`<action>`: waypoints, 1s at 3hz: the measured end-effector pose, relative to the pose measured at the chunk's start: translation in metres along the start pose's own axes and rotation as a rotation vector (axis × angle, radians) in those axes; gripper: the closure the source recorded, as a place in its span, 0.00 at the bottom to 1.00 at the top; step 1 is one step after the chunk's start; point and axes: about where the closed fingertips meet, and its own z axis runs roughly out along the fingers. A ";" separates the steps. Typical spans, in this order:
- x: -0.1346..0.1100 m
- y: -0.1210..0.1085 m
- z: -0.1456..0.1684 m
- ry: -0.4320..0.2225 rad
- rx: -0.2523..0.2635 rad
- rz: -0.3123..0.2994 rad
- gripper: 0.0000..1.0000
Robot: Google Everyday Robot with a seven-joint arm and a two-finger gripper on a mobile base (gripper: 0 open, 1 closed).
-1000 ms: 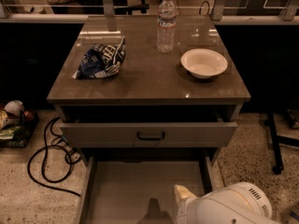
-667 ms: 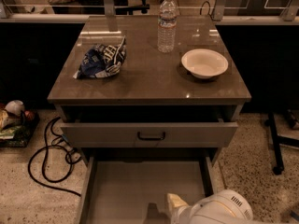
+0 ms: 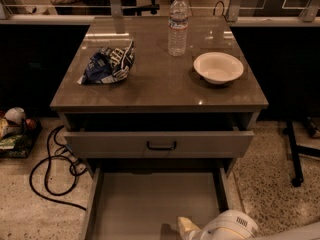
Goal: Close middle drawer
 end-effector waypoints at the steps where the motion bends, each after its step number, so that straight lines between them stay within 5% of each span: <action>1: 0.009 -0.008 0.002 0.043 0.005 0.019 0.00; 3: 0.011 -0.014 0.044 0.195 -0.061 -0.009 0.00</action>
Offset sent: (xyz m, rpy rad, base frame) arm 0.0168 0.0384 -0.1228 -0.2254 0.0256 -0.0772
